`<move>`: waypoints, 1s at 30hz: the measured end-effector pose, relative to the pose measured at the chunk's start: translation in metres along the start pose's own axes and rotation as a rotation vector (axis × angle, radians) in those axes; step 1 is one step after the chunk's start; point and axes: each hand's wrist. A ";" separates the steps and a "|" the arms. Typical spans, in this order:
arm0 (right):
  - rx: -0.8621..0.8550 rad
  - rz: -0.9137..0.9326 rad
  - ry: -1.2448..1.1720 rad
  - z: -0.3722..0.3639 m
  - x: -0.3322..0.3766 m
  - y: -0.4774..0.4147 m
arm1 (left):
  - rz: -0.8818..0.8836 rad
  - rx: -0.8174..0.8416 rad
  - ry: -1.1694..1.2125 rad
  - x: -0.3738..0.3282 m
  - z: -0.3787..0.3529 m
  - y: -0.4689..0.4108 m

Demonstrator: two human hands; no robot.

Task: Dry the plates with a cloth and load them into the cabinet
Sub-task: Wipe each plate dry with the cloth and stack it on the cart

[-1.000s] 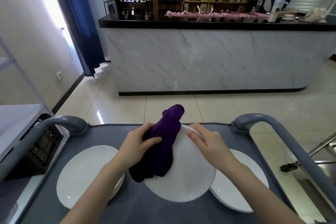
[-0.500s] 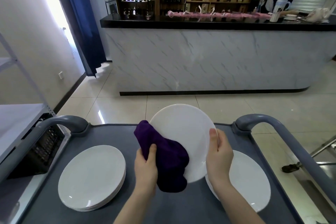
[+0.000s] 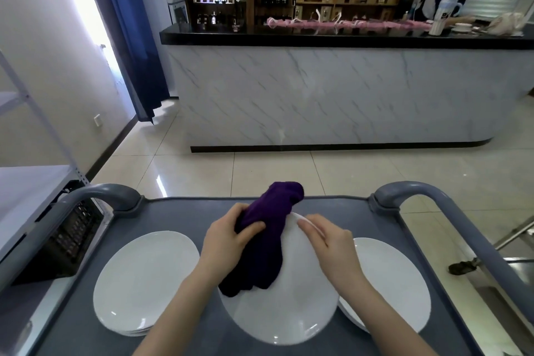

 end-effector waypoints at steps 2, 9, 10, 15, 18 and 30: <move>-0.111 -0.051 -0.049 0.003 0.002 0.002 | 0.101 -0.097 0.090 0.005 -0.002 0.003; -0.511 -0.238 -0.191 -0.011 0.007 0.003 | 0.492 -0.206 0.722 0.011 -0.047 0.036; -0.470 -0.234 -0.187 -0.010 0.006 0.004 | 0.488 -0.219 0.743 0.011 -0.047 0.036; -0.105 -0.140 -0.110 0.021 0.001 -0.006 | 0.318 -0.258 0.551 0.019 -0.013 0.025; 0.103 -0.044 0.026 0.028 0.014 -0.026 | 0.137 -0.143 0.319 0.018 0.006 0.016; -0.216 -0.029 -0.110 -0.002 0.019 -0.018 | 0.199 -0.195 0.384 0.017 0.004 -0.002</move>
Point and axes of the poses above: each hand's wrist, its own y-axis away from the middle knuckle, its own z-axis out of the back of the hand, x = y × z, and after that the axes turned 5 degrees about z, right-handed
